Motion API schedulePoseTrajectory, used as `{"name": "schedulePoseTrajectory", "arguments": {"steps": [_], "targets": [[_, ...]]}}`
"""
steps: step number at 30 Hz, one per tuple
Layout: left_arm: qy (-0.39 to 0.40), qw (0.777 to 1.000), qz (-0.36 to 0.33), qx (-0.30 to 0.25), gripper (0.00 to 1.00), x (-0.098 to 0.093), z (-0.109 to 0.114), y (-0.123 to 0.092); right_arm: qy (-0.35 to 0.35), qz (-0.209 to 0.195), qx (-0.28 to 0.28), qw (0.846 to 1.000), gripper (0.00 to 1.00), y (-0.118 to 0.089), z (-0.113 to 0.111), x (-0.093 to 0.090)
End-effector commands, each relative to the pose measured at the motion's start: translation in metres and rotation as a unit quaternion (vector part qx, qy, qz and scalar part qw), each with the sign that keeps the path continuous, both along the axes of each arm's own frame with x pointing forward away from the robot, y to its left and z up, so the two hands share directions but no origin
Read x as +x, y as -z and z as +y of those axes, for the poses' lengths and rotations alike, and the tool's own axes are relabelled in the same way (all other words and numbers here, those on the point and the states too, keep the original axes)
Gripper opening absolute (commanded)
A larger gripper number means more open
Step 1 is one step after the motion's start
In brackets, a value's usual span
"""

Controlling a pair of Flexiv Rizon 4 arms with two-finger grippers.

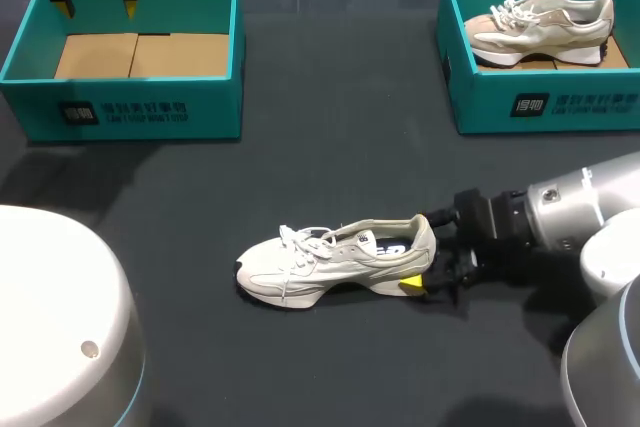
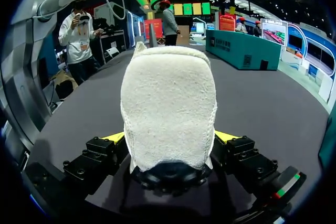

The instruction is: Take the shoe out of the shoebox, open the shoe tongue, remove and reinsert the insole, then place the shoe into the shoebox

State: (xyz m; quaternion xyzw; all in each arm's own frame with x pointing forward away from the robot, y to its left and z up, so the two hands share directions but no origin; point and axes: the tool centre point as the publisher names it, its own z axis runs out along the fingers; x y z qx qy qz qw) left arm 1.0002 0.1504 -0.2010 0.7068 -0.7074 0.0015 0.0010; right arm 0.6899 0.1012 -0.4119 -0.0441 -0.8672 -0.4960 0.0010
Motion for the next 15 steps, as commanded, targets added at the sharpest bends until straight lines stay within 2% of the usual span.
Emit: {"name": "schedulePoseTrajectory", "arguments": {"steps": [1,15], "targets": [[0.0,1.0,0.0,0.001,1.0,0.0,-0.0002,-0.0003,-0.001,0.0,-0.001,1.0,1.0,0.0018,0.0032,0.0],[0.0,1.0,0.0,0.001,1.0,0.0,-0.0002,-0.0003,-0.008,-0.004,0.006,1.0,1.0,0.0013,0.0087,-0.0025]]}}
